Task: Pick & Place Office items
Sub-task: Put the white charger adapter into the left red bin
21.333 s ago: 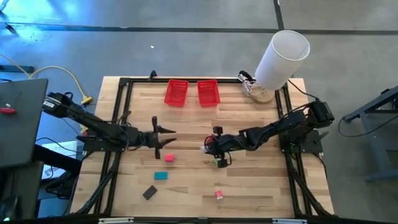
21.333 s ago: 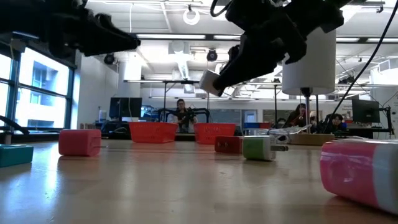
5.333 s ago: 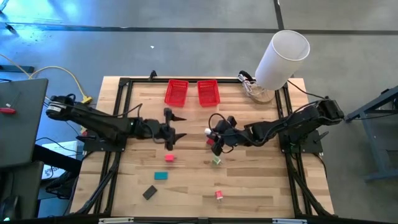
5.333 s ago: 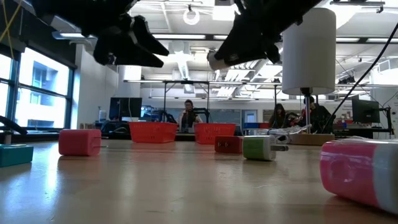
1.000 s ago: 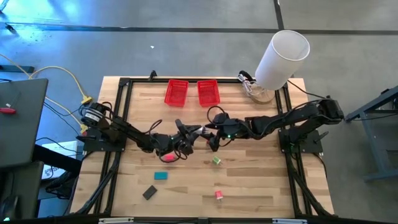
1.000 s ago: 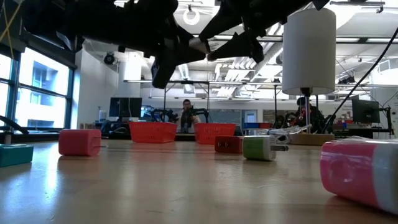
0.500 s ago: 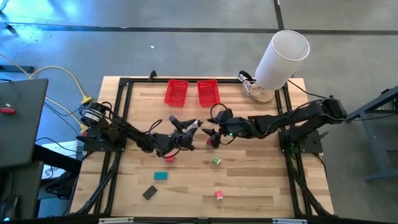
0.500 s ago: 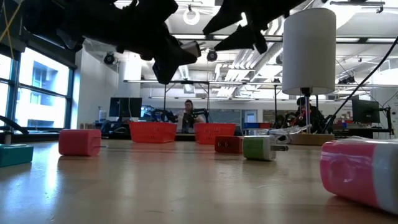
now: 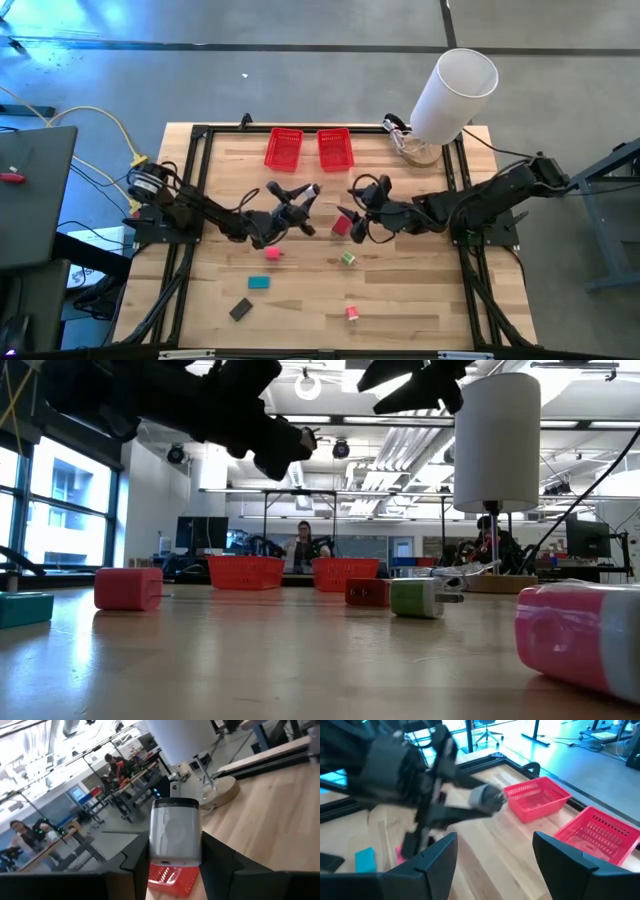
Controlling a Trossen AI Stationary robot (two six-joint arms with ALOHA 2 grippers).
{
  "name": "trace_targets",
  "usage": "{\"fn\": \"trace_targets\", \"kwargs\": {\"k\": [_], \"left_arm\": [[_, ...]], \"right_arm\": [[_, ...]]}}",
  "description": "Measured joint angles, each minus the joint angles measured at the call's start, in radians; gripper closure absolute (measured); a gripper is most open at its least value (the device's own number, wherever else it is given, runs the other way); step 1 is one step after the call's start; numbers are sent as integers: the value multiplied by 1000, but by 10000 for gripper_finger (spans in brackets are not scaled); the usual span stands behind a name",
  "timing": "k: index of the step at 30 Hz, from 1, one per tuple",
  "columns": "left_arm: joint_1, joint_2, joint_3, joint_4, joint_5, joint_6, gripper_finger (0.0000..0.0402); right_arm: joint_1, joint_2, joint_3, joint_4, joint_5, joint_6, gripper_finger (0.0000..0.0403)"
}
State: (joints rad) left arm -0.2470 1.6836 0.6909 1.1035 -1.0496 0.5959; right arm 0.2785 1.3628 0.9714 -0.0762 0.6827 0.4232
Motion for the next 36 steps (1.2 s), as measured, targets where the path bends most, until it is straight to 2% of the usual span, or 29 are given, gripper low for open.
{"fn": "trace_targets", "kwargs": {"k": [5,9,11,15,19,23,28,32,36], "left_arm": [[58,-30,0,-41,-17,-12,277],[121,-63,0,-149,-9,-81,277],[156,-82,0,-232,34,-155,277],[233,-123,0,-428,203,-365,277],[314,-158,0,-547,313,-524,277],[383,-198,0,-624,387,-585,277],[468,-256,0,-745,409,-636,277],[551,-289,0,-859,494,-690,277],[638,-293,-1,-921,548,-741,277]], "right_arm": [[35,0,0,-27,0,18,156],[49,0,0,-68,0,60,156],[55,0,0,-88,1,80,156],[63,0,0,-114,0,105,156],[63,0,0,-121,0,107,156],[62,0,0,-127,0,107,156],[62,0,0,-143,0,108,156],[62,1,-13,-146,1,108,156],[62,2,-45,-146,45,136,156]]}}
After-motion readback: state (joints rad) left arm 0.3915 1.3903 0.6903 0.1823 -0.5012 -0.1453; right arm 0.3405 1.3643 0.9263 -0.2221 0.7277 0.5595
